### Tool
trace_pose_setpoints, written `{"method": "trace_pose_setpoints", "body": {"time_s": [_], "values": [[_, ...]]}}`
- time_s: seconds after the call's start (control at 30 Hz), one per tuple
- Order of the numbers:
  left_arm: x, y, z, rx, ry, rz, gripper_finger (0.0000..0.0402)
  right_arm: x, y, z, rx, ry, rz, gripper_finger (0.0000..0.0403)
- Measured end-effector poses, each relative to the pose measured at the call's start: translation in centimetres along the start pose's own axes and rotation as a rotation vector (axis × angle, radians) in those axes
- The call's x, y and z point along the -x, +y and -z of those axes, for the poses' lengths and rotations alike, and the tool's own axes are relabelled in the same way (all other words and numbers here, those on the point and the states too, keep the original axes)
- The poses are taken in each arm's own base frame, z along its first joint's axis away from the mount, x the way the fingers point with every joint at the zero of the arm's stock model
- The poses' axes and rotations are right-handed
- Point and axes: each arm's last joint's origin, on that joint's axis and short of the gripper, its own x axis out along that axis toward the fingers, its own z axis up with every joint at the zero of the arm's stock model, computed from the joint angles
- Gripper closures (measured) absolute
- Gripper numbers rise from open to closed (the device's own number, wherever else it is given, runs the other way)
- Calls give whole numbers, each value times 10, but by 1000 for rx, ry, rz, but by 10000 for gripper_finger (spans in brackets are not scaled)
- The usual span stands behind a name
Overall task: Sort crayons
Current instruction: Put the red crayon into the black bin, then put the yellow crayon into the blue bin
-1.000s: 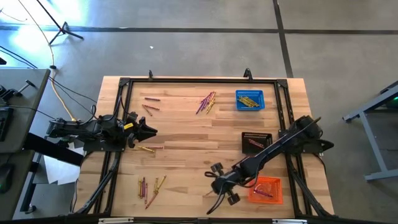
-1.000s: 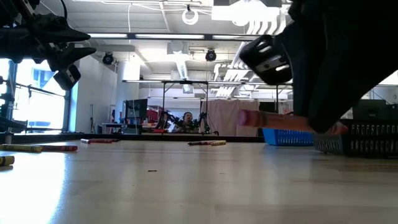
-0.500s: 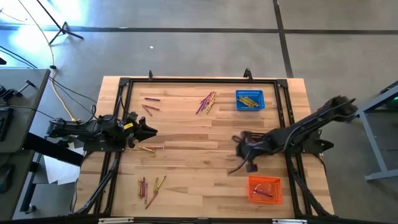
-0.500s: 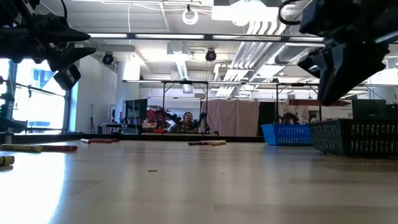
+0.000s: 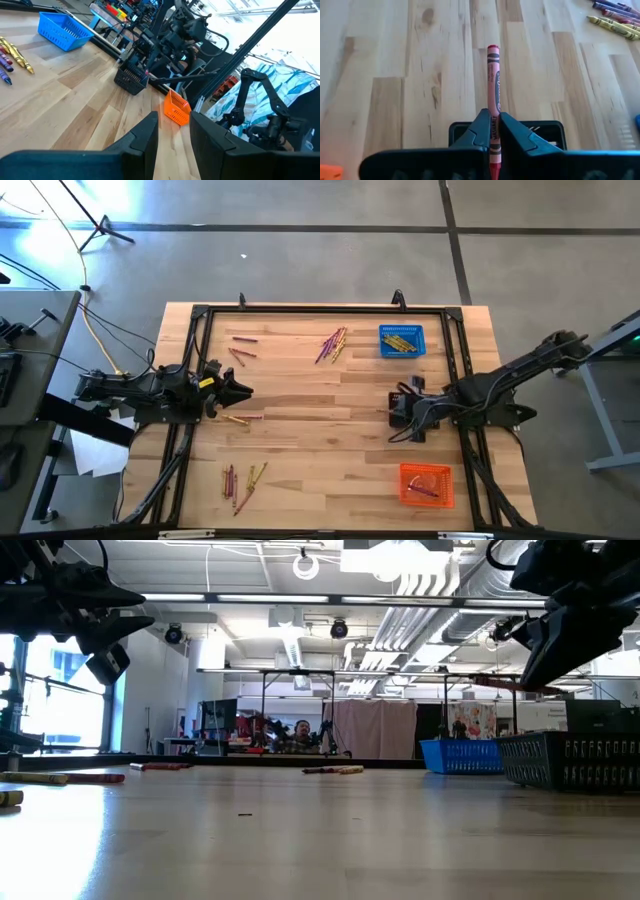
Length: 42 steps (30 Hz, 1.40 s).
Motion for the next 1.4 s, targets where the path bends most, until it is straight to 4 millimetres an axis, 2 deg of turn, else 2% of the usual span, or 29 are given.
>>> {"method": "trace_pose_setpoints", "body": {"time_s": [0.57,0.7,0.9,1.07,1.23,1.4], "values": [[0,0,0,0,1,0,302,29,-23,36,-378,229,122,391],[0,0,0,0,0,0,302,27,-20,38,-495,244,93,391],[0,0,0,0,0,0,302,15,-14,47,-522,256,18,389],[0,0,0,0,0,0,302,7,-13,56,-602,263,15,361],[0,0,0,0,0,0,302,6,-11,50,-617,219,-24,321],[0,0,0,0,1,0,302,8,-6,32,-468,53,-88,312]]}}
